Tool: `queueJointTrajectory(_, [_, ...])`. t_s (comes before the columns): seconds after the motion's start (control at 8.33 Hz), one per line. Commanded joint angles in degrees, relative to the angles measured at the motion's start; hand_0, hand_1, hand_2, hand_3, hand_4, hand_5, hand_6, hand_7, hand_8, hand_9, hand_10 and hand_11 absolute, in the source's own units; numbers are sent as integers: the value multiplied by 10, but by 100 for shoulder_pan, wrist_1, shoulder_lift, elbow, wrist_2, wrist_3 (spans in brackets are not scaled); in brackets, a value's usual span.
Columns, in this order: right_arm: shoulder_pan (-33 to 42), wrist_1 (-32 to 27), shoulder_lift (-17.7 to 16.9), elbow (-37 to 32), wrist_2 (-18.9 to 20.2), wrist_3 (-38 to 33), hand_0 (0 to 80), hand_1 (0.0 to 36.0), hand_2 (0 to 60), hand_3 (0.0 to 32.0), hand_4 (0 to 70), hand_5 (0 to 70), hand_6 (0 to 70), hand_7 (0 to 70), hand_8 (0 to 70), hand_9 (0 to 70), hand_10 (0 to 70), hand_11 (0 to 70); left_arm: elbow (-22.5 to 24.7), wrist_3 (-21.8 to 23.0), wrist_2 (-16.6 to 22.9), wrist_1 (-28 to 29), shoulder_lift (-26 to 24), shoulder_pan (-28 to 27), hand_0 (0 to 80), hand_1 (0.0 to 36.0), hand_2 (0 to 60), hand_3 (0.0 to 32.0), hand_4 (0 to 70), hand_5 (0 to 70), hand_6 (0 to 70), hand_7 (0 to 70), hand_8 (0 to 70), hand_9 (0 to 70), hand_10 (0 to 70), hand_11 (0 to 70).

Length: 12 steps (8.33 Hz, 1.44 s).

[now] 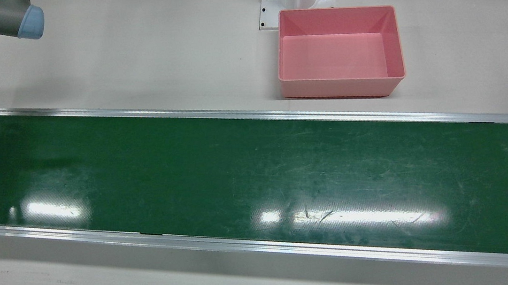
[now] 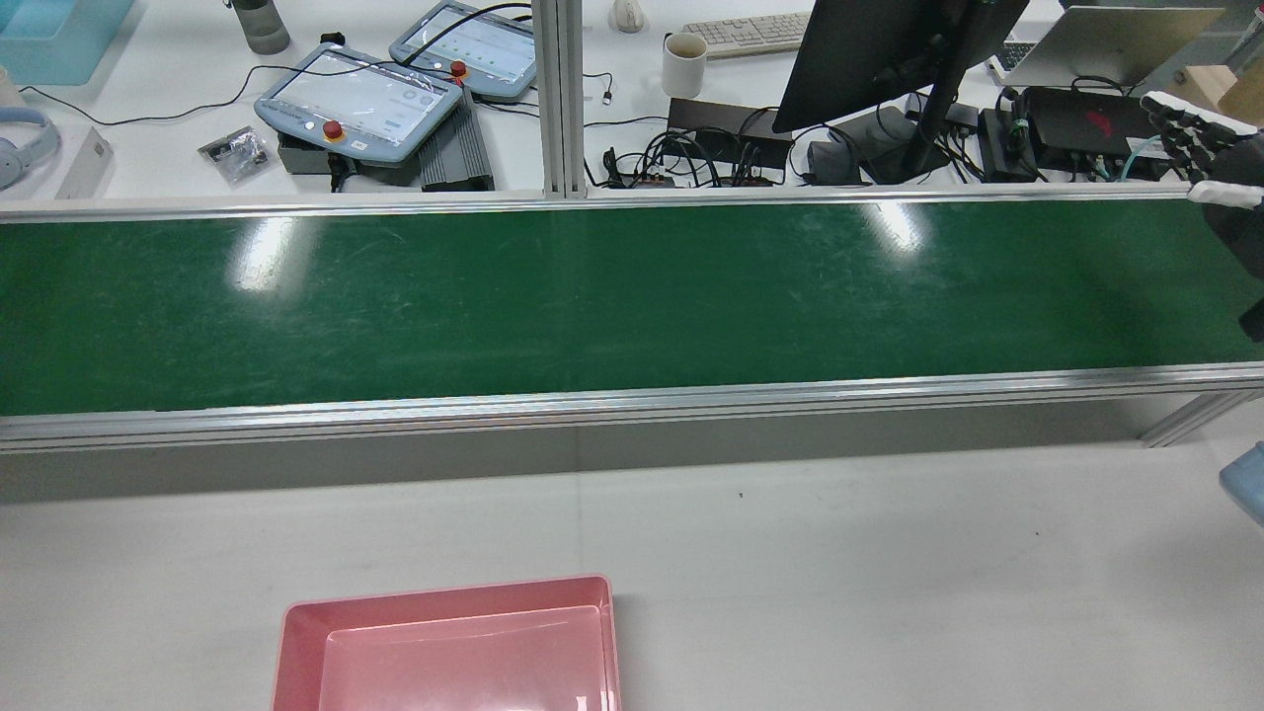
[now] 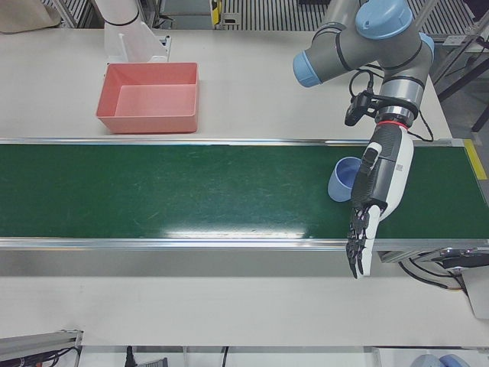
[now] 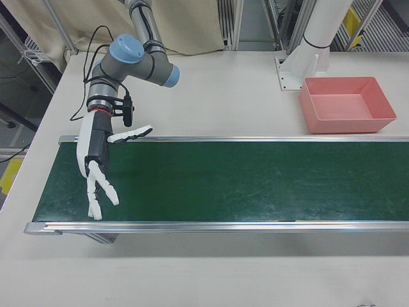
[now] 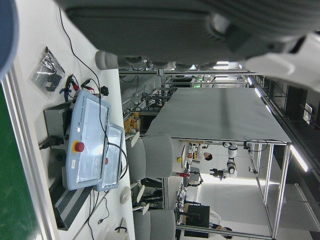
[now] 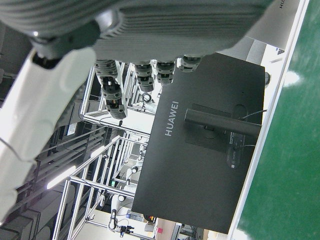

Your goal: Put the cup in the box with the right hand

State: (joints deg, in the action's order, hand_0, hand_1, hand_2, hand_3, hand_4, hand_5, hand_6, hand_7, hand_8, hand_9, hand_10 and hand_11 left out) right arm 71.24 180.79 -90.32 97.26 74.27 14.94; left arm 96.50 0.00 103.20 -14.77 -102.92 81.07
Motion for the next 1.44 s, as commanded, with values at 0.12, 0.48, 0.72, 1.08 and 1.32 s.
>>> queueJointTrajectory(0.12, [47, 0, -12, 65, 0, 0, 475, 64, 0, 0, 42, 40, 49, 150, 40, 96, 14, 35, 0, 8, -2, 0, 0, 5, 0, 0, 0, 0, 0, 0, 0, 0, 0, 0, 0, 0])
queueJointTrajectory(0.48, [30, 0, -29, 83, 0, 0, 474, 63, 0, 0, 64, 39, 50, 157, 38, 95, 15, 35, 0, 0, -2, 0, 0, 5, 0, 0, 0, 0, 0, 0, 0, 0, 0, 0, 0, 0])
queueJointTrajectory(0.72, [30, 0, -38, 82, 0, 0, 474, 62, 0, 0, 71, 39, 50, 158, 41, 99, 16, 37, 0, 0, -2, 0, 0, -4, 0, 0, 0, 0, 0, 0, 0, 0, 0, 0, 0, 0])
queueJointTrajectory(1.08, [21, 0, -64, 91, 0, 0, 474, 62, 0, 0, 78, 38, 51, 160, 45, 104, 15, 35, 0, 8, -2, 0, 0, -4, 0, 0, 0, 0, 0, 0, 0, 0, 0, 0, 0, 0])
queueJointTrajectory(1.32, [21, 0, -65, 91, 0, 0, 474, 62, 0, 0, 81, 38, 51, 162, 45, 106, 14, 33, 0, 0, -2, 0, 0, -4, 0, 0, 0, 0, 0, 0, 0, 0, 0, 0, 0, 0])
